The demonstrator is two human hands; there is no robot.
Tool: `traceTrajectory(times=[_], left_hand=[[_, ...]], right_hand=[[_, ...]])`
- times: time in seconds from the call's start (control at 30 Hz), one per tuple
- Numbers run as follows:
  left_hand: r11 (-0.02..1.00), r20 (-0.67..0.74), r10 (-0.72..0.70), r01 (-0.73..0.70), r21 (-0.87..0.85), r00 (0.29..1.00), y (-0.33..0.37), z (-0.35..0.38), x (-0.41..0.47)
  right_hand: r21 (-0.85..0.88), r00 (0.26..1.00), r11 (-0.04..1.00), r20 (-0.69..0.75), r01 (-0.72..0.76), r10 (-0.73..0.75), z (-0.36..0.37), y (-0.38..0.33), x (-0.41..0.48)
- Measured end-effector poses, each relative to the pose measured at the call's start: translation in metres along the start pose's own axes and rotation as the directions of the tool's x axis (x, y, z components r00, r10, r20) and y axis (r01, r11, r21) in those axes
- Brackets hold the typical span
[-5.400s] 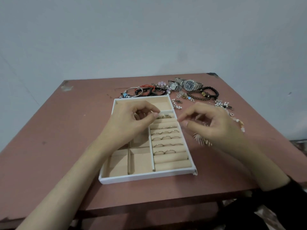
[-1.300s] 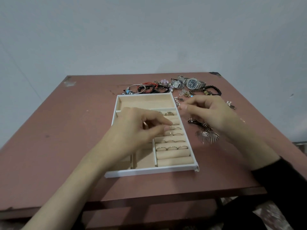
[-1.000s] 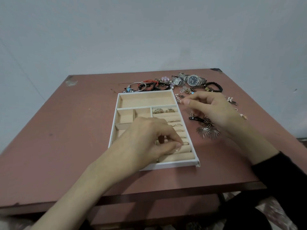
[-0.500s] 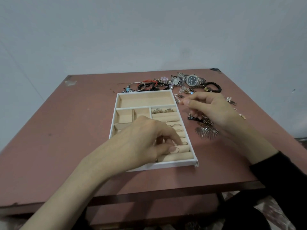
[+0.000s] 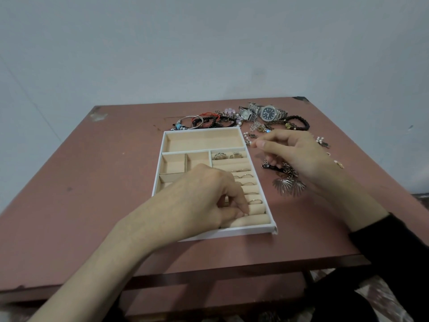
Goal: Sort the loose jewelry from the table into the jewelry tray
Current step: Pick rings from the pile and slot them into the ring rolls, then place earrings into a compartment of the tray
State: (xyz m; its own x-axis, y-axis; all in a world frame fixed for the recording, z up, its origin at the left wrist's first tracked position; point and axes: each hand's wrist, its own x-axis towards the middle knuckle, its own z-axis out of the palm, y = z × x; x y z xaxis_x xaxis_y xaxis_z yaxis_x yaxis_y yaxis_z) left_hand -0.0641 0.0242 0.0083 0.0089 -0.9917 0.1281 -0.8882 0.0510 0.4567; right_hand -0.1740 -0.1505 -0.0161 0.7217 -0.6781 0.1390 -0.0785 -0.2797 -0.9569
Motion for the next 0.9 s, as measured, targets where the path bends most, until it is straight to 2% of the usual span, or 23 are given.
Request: traceTrajectory(times=[0.33, 0.57, 0.63, 0.7, 0.8, 0.9], left_hand=[[1.0, 0.033, -0.021, 0.021, 0.002, 0.999, 0.0, -0.001, 0.002], [0.989, -0.036, -0.043, 0.038, -0.14, 0.998, 0.005, -0.009, 0.014], [0.987, -0.062, -0.024, 0.014, -0.157, 0.998, 0.007, -0.009, 0.025], [0.989, -0.056, 0.001, -0.009, -0.151, 0.998, 0.01, -0.006, 0.037], [0.99, -0.034, 0.019, -0.024, -0.138, 0.999, 0.014, 0.002, 0.055], [0.997, -0.028, 0.029, -0.031, -0.071, 0.999, 0.015, 0.009, 0.072]], right_hand=[[-0.007, 0.999, 0.999, 0.006, 0.041, -0.041, -0.002, 0.002, 0.001], [0.045, 0.995, 0.997, -0.087, 0.062, -0.058, -0.018, 0.002, 0.002], [-0.027, 0.99, 0.996, -0.111, 0.083, -0.085, -0.026, 0.003, -0.002], [-0.177, 0.988, 0.979, -0.1, 0.1, -0.119, -0.034, 0.005, -0.007], [-0.402, 0.983, 0.903, -0.041, 0.149, -0.181, -0.045, 0.013, -0.015], [-0.508, 0.976, 0.838, 0.033, 0.202, -0.216, -0.054, 0.019, -0.025]])
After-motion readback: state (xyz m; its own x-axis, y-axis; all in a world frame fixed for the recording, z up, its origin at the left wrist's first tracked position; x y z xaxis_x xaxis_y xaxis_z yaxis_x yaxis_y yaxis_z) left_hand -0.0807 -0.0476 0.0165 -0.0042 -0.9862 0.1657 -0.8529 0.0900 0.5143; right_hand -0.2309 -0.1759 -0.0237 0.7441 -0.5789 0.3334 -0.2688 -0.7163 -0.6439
